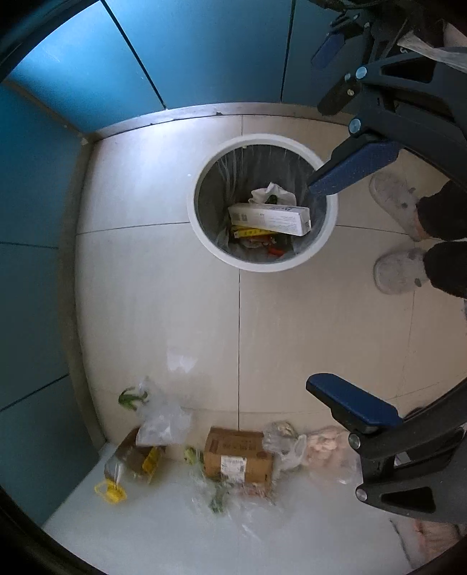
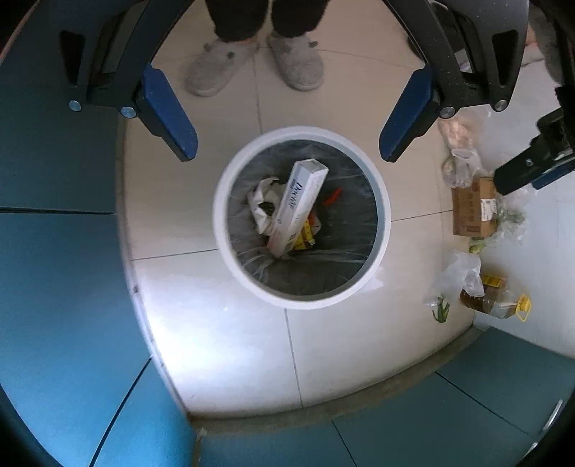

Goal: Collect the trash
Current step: 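Swing both tools back toward the counter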

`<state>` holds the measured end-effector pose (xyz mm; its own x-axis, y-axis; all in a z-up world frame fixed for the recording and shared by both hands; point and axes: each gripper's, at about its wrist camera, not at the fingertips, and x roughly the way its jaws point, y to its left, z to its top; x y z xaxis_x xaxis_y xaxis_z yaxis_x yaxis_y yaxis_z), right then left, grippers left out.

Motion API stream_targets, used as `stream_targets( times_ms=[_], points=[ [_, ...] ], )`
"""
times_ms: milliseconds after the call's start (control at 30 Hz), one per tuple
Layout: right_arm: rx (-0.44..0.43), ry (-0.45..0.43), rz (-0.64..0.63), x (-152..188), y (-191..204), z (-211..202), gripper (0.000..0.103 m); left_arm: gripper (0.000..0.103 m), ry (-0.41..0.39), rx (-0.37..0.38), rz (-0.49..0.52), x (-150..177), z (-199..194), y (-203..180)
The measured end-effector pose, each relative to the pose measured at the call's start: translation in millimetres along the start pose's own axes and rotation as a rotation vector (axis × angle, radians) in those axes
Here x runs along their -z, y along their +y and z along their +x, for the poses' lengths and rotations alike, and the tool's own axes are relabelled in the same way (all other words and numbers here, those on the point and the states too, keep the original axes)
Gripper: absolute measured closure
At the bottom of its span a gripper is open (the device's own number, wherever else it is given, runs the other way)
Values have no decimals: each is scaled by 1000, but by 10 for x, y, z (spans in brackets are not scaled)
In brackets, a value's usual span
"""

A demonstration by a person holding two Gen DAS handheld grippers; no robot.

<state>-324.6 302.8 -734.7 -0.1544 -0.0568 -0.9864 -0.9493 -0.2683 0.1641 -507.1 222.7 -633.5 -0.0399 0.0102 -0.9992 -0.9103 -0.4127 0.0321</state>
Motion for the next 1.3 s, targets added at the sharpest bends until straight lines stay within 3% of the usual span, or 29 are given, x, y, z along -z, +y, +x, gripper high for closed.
stream_targets(
  times_ms=[333,867,1100,1300],
  points=[
    [52,-66,-15,383,35,-1316,1,1,-50,-1,-17,415,-1137,93],
    [26,-254,-31,1256,325,-4023,1,1,-202,-3,27,1115,-3237,227],
    [22,-335,-24,1681,417,-4910,1,1,-276,18,52,1468,-3887,242],
    [8,-388,-24,2017,442,-5413,1,1,-317,17,58,1700,-4215,257]
  ],
)
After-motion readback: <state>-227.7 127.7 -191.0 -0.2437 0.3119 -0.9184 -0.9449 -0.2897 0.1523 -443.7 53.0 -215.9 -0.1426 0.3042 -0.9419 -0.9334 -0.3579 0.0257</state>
